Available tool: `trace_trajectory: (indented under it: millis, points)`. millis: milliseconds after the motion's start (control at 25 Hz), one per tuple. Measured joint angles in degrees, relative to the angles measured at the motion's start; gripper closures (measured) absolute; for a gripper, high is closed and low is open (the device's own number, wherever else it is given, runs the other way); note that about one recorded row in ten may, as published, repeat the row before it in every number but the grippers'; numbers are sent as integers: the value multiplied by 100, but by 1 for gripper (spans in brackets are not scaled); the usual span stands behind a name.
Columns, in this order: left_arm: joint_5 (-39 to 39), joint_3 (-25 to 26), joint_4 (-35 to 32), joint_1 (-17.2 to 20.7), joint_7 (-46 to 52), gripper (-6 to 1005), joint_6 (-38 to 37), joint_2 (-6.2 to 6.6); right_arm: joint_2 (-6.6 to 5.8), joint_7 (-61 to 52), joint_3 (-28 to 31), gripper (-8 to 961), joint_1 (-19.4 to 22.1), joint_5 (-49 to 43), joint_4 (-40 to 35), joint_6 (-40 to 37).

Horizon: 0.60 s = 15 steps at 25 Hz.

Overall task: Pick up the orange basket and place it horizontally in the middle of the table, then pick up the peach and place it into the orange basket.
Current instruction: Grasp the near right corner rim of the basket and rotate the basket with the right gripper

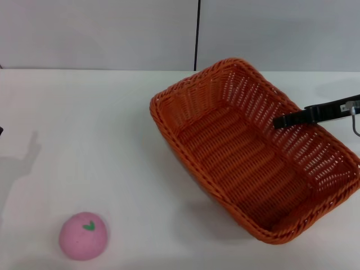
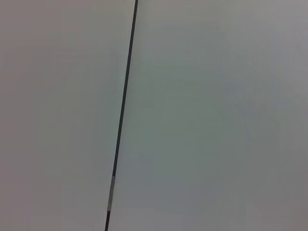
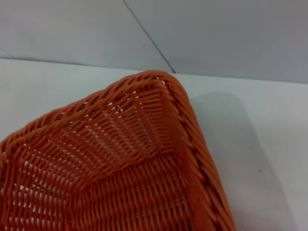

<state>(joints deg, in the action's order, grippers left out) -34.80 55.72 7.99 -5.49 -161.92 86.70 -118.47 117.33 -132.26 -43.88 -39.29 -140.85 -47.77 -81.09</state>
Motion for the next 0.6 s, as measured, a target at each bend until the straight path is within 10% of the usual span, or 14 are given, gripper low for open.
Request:
trace_trajectory:
  millis: [600]
  points:
    - [0, -9, 0, -22, 12, 171, -55, 0, 19, -17, -89, 543, -37, 79, 114, 89]
